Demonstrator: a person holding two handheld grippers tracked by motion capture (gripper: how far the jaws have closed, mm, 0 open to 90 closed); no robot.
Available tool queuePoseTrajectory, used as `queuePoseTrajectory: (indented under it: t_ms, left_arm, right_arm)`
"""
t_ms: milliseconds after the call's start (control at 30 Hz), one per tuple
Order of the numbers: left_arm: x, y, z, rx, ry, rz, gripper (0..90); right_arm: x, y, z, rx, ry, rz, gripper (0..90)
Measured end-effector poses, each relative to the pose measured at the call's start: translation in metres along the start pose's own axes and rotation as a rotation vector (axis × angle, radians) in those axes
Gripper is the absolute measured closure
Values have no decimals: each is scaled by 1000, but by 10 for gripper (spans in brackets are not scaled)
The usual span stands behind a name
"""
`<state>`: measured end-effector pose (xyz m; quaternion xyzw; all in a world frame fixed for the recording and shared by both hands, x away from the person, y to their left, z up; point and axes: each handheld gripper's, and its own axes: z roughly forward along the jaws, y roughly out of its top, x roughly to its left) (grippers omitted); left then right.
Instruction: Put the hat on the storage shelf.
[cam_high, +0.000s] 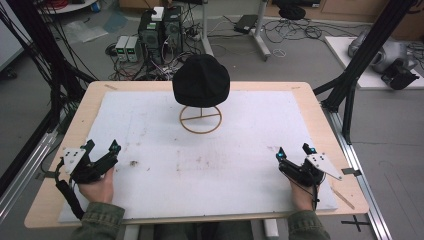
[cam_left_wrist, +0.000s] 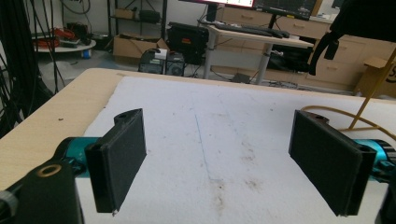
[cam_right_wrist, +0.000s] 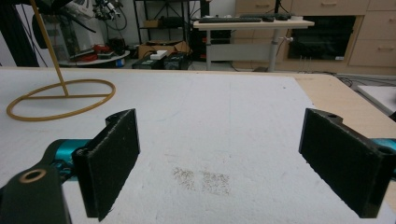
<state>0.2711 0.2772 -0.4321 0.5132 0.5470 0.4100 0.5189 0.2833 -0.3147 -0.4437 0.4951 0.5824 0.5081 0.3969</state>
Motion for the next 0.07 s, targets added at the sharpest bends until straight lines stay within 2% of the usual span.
queuePoseTrajectory:
  t_ms: [67]
  left_arm:
    - [0, 0, 0, 2, -3, 0, 191]
  right_arm:
    - [0, 0, 0, 5, 2, -4, 116]
